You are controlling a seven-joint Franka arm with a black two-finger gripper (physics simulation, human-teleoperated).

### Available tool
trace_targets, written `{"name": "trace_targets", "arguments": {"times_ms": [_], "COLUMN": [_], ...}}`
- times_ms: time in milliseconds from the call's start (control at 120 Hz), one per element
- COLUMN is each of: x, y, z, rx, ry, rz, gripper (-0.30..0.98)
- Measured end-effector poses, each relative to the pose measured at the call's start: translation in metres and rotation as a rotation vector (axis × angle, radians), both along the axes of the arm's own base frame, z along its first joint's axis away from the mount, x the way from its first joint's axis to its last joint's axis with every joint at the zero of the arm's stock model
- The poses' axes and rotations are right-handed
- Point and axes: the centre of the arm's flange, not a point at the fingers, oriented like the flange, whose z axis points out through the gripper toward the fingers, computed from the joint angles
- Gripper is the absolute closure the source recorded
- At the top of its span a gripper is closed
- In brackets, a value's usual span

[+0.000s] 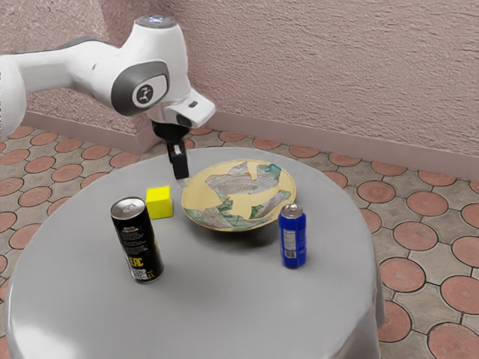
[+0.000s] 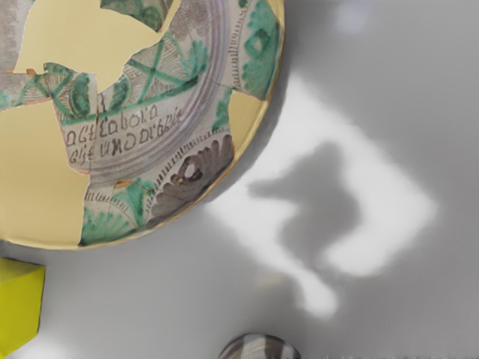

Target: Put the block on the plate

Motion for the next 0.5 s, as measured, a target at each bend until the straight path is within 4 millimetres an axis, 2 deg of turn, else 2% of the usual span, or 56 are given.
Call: {"name": "trace_targets", "arguments": {"times_ms": [117,167,317,500], "x": [0.015,0.022,0.042,0.061], "y": [0.051,0.066,0.067,0.087], "z": [-0.02,-0.028,-0.049,-0.071], "rx": [0.009,0.011,0.011,-0.002], "ry": [0.026,0.036,0.058,0.072], "rz": [0.014,0.008,-0.076,-0.135], "gripper": [0.0,0.0,0.0,0.0]}}
